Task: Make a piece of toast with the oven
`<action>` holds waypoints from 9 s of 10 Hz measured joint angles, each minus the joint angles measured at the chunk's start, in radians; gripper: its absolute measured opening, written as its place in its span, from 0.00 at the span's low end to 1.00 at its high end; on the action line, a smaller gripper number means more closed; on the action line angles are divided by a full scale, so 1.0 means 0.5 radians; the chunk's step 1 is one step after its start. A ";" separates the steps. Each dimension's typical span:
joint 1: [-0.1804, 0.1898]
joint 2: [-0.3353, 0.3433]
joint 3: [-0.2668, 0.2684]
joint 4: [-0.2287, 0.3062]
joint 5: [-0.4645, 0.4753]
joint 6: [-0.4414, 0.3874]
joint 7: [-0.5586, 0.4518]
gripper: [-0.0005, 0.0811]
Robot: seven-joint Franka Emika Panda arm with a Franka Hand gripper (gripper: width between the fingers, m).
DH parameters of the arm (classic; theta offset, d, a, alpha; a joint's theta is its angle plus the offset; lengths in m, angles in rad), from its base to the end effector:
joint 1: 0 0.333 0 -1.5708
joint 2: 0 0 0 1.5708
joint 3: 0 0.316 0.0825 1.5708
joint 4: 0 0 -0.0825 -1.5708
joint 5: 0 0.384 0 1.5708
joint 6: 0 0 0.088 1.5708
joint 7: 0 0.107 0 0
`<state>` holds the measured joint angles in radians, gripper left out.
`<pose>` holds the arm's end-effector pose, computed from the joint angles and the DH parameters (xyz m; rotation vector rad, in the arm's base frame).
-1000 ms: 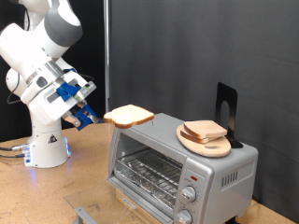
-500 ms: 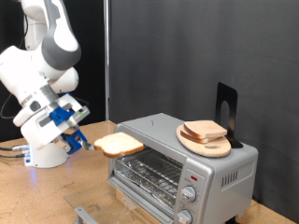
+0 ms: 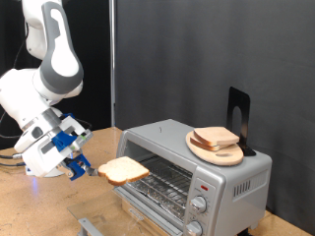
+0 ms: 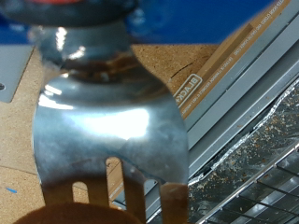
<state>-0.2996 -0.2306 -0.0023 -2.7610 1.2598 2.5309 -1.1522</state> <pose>0.3578 -0.1221 0.2811 -2.5425 0.2889 -0.6112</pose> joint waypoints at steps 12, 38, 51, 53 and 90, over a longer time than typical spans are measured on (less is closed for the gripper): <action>0.056 0.105 0.237 0.061 -0.587 0.060 0.377 0.49; 0.204 0.050 0.504 -0.009 -0.486 0.206 0.499 0.49; -0.053 -0.264 0.175 -0.104 -0.638 -0.218 0.477 0.49; -0.050 -0.263 0.173 -0.088 -0.602 -0.253 0.442 0.49; 0.387 -0.312 1.082 0.157 0.374 0.117 0.648 0.98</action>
<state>-0.1060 -0.3866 0.5389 -2.6824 1.4470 2.5894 -0.8281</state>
